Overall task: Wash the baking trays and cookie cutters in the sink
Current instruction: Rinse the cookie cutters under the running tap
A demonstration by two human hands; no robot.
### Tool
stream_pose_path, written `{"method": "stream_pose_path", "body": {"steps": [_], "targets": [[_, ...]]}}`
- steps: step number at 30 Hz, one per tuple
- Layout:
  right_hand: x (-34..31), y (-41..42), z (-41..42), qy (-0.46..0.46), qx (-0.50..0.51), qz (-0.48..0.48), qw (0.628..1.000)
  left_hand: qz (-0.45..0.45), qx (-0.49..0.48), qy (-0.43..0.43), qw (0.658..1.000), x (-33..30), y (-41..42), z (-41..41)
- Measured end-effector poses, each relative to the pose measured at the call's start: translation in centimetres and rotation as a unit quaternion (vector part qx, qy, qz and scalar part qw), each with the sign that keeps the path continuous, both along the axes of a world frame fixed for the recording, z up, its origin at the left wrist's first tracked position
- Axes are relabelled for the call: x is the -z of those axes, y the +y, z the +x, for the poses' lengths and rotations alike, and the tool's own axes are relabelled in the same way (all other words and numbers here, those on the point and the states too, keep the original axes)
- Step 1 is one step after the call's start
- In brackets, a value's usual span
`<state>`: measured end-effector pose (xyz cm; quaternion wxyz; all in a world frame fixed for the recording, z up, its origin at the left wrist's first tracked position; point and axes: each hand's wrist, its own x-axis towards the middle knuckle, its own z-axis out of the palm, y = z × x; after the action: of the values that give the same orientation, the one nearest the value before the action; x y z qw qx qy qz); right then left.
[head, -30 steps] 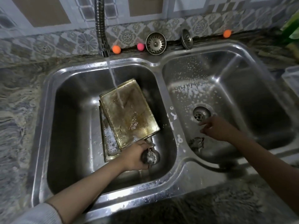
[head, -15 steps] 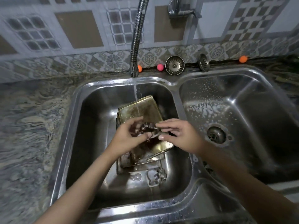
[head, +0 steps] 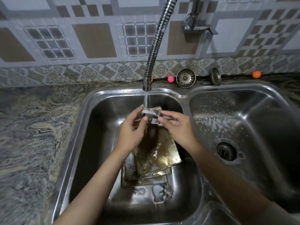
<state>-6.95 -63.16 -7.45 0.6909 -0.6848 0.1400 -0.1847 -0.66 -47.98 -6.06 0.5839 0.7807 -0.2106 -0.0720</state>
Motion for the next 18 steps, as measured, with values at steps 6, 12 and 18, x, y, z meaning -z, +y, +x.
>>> {"method": "stream_pose_path", "body": {"steps": [6, 12, 18], "targets": [[-0.4, -0.2, 1.9, -0.006, 0.009, -0.011, 1.000, 0.009, 0.017, -0.063, 0.998, 0.0, -0.1, 0.9], [0.0, 0.1, 2.4, -0.009, 0.004, -0.030, 0.999, -0.007, -0.017, -0.064, 0.998, 0.3, 0.5, 1.5], [0.1, 0.7, 2.5, -0.013, 0.014, -0.024, 1.000, -0.022, -0.040, -0.070, 0.997, 0.6, 1.2, 1.9]]}}
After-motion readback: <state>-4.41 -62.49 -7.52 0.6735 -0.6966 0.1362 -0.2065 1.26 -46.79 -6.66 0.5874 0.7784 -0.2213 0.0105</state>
